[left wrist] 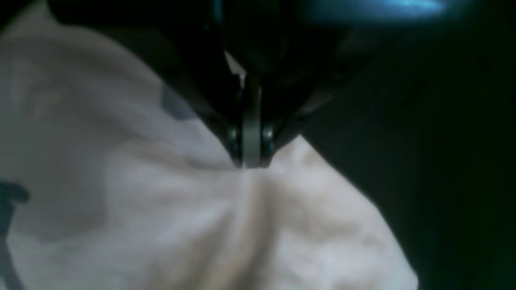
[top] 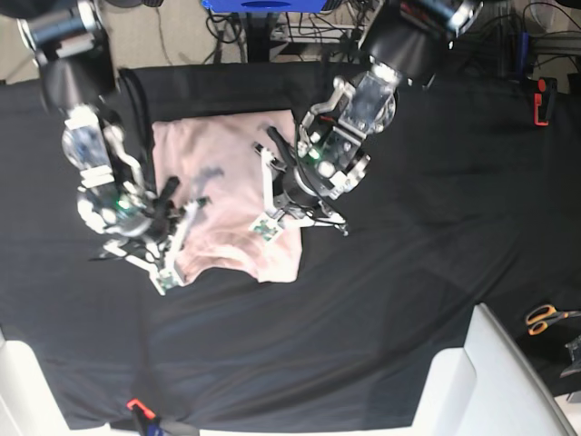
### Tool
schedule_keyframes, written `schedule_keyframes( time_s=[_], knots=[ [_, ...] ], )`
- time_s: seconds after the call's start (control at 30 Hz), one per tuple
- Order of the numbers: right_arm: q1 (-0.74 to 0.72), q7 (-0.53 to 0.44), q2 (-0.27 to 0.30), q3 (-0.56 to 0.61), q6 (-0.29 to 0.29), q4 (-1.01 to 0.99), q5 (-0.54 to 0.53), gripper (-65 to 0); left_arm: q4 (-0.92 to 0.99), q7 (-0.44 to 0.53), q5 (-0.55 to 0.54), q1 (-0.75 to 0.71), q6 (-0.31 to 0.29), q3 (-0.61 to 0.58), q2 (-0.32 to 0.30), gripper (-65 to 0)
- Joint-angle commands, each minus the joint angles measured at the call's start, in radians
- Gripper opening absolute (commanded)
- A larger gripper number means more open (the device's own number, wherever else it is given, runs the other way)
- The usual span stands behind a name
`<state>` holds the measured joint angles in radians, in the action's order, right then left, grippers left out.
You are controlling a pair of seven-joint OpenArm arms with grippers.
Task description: Fold the T-shirt properly
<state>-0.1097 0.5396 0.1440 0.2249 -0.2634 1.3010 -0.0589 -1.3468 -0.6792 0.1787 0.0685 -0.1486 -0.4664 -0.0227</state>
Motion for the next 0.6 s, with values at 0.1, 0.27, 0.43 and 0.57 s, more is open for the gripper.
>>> schedule_keyframes(
  time_s=[0.1,0.27,0.43,0.57],
  knots=[
    [0.123,0.027,0.015,-0.081,0.000,0.276,-0.008,-65.0,-0.274,-0.015,-0.002,-0.086,0.007,-0.001,-0.033,-65.0],
    [0.302,0.041,0.012,-0.261,-0.001,0.412,-0.008,-65.0,-0.509,-0.021,-0.002,-0.293,0.010,0.001,-0.141,-65.0],
    [0.519,0.041,0.010,-0.391,-0.001,0.552,-0.008,-65.0,-0.607,-0.004,-0.002,-0.531,0.014,0.004,-0.253,-65.0],
    [0.670,0.041,0.006,-0.476,-0.001,0.598,-0.009,-65.0,-0.610,0.063,0.000,-0.723,0.111,0.073,-0.277,-65.0]
  ],
)
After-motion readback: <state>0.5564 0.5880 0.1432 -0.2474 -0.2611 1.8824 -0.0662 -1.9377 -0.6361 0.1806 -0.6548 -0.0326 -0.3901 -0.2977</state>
